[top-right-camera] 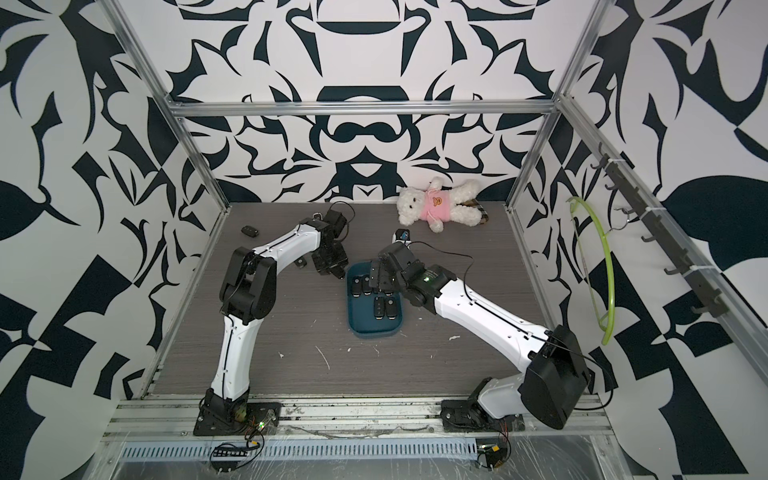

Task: Place the car key into the storage box
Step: Pick up the car key from the center of the board, then place the car key in the storage box.

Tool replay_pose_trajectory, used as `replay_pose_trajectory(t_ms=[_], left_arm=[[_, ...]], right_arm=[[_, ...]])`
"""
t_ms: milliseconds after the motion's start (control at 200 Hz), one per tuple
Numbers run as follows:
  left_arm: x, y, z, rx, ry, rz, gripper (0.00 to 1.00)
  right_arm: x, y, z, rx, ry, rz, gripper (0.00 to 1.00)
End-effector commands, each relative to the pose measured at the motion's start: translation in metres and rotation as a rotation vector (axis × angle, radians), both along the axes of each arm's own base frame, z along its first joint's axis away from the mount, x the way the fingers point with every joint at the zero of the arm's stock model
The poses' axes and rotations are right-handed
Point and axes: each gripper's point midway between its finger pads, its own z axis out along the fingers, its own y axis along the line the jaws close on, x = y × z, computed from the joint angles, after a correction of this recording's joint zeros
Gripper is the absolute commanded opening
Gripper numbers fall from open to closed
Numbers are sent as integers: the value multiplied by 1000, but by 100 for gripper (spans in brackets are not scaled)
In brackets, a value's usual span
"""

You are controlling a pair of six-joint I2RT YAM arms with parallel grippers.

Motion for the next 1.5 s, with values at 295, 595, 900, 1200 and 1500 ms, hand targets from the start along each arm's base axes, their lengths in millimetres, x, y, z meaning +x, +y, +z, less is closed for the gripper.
replay_pose_trajectory(t_ms=[295,595,900,1200,1500], left_arm=[[-10,19,16,93,-24,-37,33],[-33,29,47,96,-69,-28,32],[-77,9,98,104,-160,-134,33],[-118,-45,108,83,-190,-274,32],[-141,-95,71,51,-147,-370,32]], right_arm=[[0,7,0,31,12,30,100],[-8,5,-1,34,13,68,100],[-22,15,-1,112,30,164,100],[-46,-13,6,131,2,158,100],[-69,-43,4,132,-7,107,100]])
